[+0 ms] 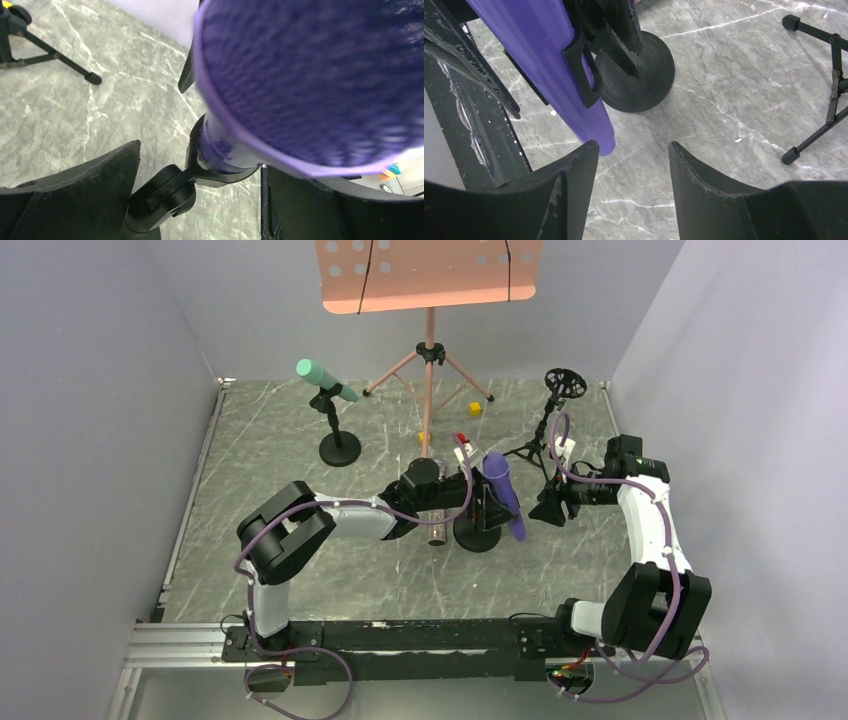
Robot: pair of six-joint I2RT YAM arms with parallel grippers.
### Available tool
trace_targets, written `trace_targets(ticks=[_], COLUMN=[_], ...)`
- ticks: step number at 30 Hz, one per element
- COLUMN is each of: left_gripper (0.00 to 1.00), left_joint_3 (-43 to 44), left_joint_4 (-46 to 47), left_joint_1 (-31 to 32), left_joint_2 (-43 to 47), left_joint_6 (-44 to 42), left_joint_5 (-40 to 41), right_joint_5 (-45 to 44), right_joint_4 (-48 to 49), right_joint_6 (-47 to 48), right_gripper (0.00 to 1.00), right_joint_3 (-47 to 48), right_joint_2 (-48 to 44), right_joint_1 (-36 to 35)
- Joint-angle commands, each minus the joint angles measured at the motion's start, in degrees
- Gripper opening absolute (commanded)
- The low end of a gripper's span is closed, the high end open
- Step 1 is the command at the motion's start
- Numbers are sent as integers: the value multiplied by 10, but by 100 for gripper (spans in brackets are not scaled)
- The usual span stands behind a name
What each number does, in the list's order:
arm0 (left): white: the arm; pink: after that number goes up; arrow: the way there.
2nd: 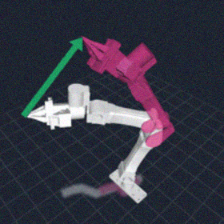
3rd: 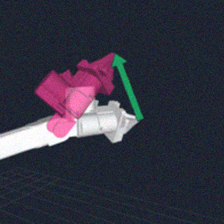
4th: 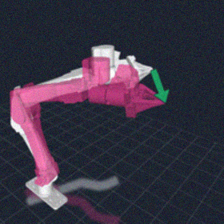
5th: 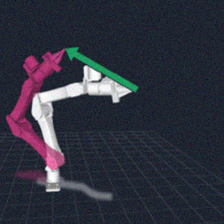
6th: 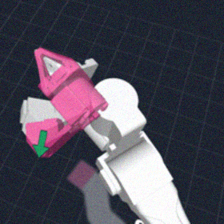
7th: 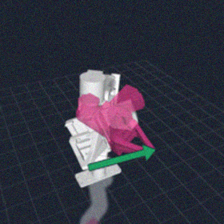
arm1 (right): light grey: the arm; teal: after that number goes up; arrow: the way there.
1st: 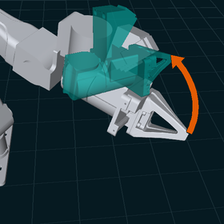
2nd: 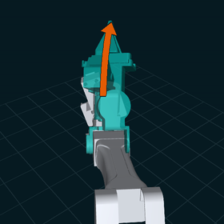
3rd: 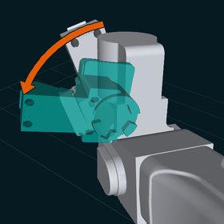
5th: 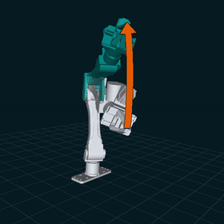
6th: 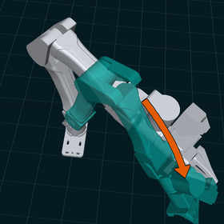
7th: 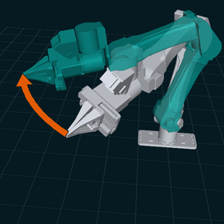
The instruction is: Attach the microphones to the stand
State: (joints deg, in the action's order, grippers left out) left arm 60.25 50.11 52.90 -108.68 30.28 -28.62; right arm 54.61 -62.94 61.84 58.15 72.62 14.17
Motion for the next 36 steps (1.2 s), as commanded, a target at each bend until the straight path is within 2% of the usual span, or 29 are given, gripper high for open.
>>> trace_targets(ticks=[1, 7, 16, 22, 27, 36], left_gripper=[99, 99, 99, 99, 99, 99], left_joint_3=[3, -28, -74, -125, -144, -174], left_joint_4=[-5, 38, -29, -21, -13, 18], left_joint_1=[-4, -17, -17, -17, -23, -45], left_joint_2=[19, 47, 122, 161, 176, 196], left_joint_6=[15, -10, -125, -176, -185, -194], left_joint_5=[0, -8, 28, 50, 46, -15], right_joint_5=[25, 23, 28, 28, 28, 29], right_joint_4=[-11, -12, -7, -9, -7, -7], right_joint_6=[21, 24, 24, 26, 25, 26], right_gripper=[59, 59, 59, 59, 59, 59], right_joint_3=[21, 21, 16, 15, 14, 14], right_joint_2=[1, 7, 1, 6, 7, 9], right_joint_1=[2, 2, 2, 2, 2, 2])
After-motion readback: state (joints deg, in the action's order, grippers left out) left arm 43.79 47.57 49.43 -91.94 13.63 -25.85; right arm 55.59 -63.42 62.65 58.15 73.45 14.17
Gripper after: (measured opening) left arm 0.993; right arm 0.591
